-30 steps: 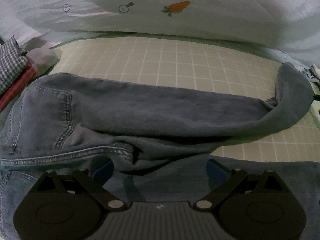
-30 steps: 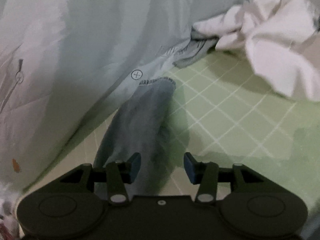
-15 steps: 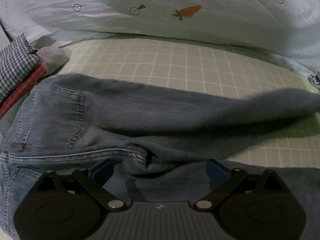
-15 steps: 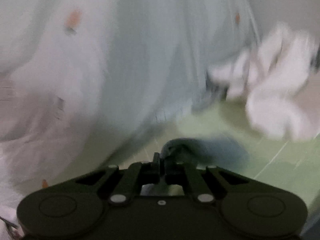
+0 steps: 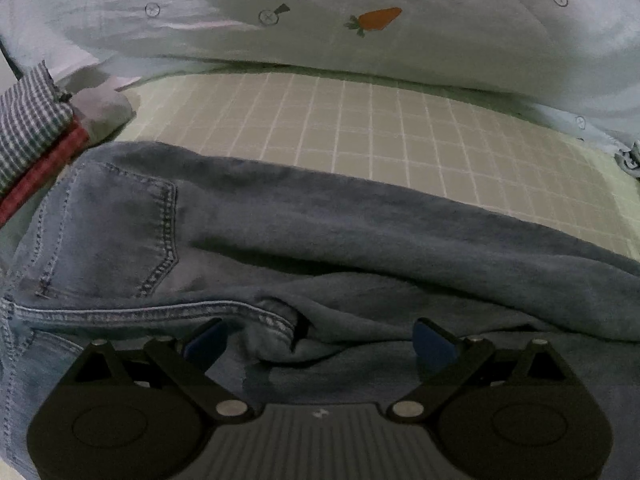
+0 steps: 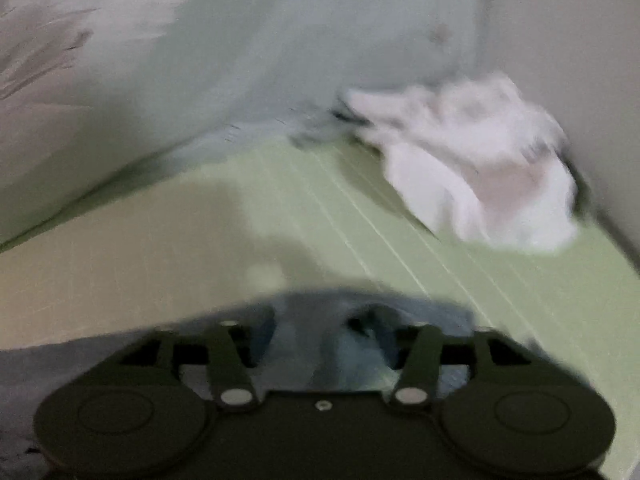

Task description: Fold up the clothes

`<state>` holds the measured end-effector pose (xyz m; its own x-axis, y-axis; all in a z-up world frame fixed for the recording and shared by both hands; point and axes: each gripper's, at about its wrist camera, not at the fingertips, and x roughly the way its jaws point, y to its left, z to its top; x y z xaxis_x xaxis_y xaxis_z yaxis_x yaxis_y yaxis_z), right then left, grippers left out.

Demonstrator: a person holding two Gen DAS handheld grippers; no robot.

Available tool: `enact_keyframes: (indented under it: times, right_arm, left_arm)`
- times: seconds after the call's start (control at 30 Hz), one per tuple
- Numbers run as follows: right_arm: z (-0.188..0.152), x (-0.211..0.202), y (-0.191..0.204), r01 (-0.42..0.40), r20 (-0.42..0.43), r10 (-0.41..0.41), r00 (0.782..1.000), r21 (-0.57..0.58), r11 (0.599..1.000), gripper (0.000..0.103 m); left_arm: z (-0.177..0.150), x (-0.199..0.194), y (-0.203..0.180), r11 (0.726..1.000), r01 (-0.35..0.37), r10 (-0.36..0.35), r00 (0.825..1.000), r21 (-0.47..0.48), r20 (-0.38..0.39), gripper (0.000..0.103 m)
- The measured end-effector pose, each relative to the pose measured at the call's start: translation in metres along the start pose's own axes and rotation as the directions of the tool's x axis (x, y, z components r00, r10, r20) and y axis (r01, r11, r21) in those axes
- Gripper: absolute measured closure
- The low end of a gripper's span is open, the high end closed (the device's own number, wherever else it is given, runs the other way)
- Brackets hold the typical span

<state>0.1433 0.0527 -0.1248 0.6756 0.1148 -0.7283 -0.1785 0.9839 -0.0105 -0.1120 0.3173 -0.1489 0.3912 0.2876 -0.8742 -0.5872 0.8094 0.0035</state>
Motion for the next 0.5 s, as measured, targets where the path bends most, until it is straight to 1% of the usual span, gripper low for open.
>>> enact_keyframes:
  times: [0.03,0.1,0.2,0.27,0.33,0.37,0.43,0.47,0.5]
  right_arm:
    - [0.003,0.002,0.007,-0.019,0.016,0.02,1.0,-0.03,0.999,0.031]
    - [0.005,0.009,0.025,-0.056,0.041,0.061,0.997,-0.105,0.993,0.03]
    - [0.009,0.024,0.05,-0.117,0.034,0.127,0.991,-0.218,0.969,0.03]
    - [0.011,0.025,0.062,-0.115,0.079,0.14,0.987,-0.267,0.957,0.03]
    - [0.015,0.026,0.068,-0.171,0.092,0.206,0.974,-0.296,0.94,0.026]
    - [0.015,0.033,0.071,-0.214,0.058,0.243,0.968,-0.307,0.927,0.026]
    - [0.016,0.048,0.078,-0.299,-0.01,0.313,0.95,-0.324,0.898,0.026]
    - [0.015,0.06,0.081,-0.336,-0.067,0.332,0.941,-0.311,0.889,0.027]
    - [0.013,0.069,0.082,-0.36,-0.11,0.342,0.933,-0.296,0.885,0.031]
  left_arm:
    - [0.0,0.0,0.0,1.0,0.001,-0.001,1.0,0.002,0.001,0.005]
    - [0.001,0.001,0.0,1.0,0.001,-0.001,1.0,0.007,0.002,0.005]
    - [0.001,0.003,0.0,1.0,-0.009,0.009,1.0,0.009,-0.002,0.005]
    - [0.001,0.004,0.001,1.0,-0.017,0.017,1.0,0.007,-0.005,0.005]
    - [0.001,0.006,0.003,1.0,-0.025,0.025,1.0,0.004,-0.008,0.005]
    - [0.001,0.007,0.003,1.0,-0.026,0.026,1.0,0.002,-0.012,0.005]
    - [0.003,0.011,0.004,1.0,-0.025,0.025,0.999,0.002,-0.019,0.005]
    - [0.004,0.012,0.003,1.0,-0.025,0.025,0.999,0.005,-0.021,0.005]
    - [0.006,0.013,0.002,1.0,-0.024,0.025,1.0,0.011,-0.018,0.005]
